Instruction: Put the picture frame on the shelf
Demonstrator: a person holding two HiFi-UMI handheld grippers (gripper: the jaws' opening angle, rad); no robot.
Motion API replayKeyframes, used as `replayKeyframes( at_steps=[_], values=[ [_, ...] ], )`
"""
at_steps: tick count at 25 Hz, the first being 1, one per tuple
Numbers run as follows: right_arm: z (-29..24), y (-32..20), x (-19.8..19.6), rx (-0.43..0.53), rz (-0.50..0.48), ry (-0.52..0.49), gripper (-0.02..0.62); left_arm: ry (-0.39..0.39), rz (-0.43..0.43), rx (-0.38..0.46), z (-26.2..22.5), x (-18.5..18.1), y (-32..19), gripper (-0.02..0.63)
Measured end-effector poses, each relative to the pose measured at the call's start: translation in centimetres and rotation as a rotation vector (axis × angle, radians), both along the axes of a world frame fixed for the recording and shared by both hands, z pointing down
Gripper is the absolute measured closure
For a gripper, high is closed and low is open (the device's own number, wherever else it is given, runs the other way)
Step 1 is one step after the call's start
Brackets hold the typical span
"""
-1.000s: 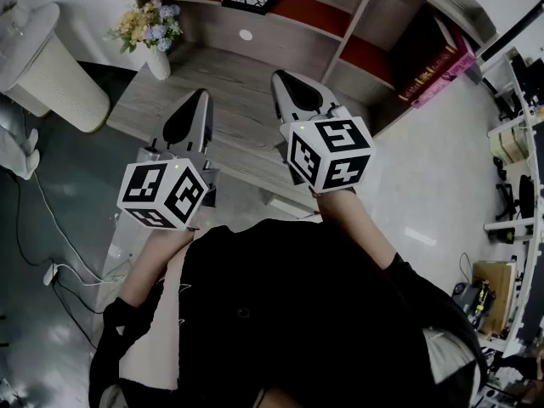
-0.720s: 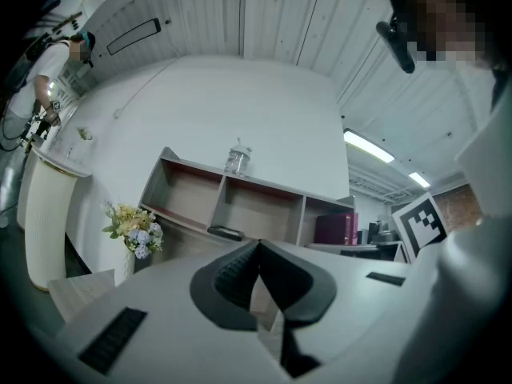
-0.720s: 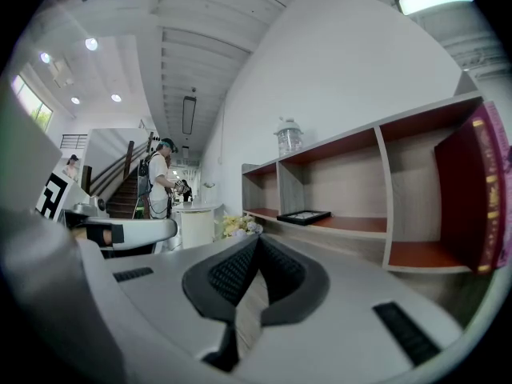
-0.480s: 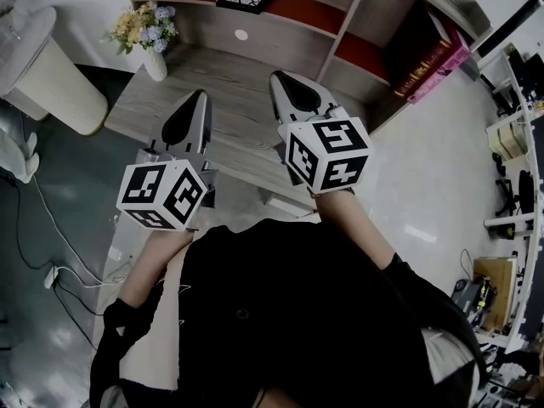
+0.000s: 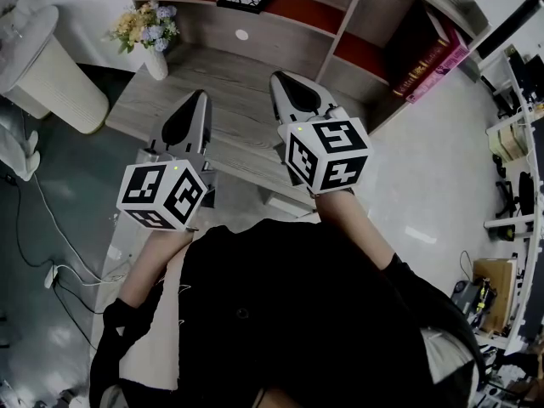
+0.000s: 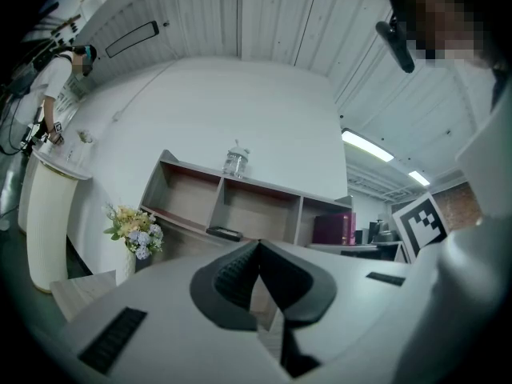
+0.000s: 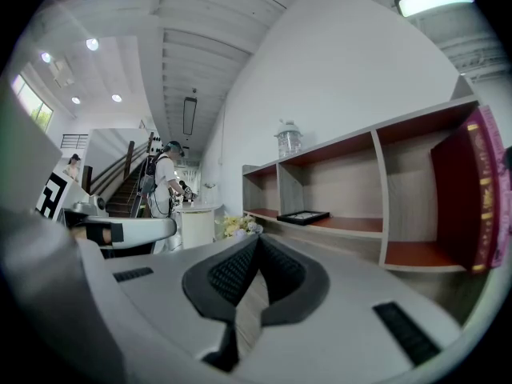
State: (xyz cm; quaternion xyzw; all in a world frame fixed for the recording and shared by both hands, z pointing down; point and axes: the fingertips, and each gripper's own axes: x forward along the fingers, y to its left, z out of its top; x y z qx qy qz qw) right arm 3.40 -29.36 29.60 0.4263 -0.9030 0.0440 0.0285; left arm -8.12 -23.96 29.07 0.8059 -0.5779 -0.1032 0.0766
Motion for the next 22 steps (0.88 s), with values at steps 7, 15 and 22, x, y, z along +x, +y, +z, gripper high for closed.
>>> replayKeyframes(
  at_steps=[7,15,22],
  values=[
    [0.08,0.11,0.26,0.000,0.000,0.004,0.591,0.002,-0.003,0.001,0.04,0.21,0.12,0.595],
    [-0.13,0.09,0.32,0.006,-0.004,0.006,0.591,0.000,-0.005,0.006,-0.17,0.33,0.13,0.595],
    [-0.52,-0.23,0.68,0.002,0.004,-0.039,0.592,-0.002,-0.008,0.006,-0.23,0.38,-0.06,0.595]
  ],
)
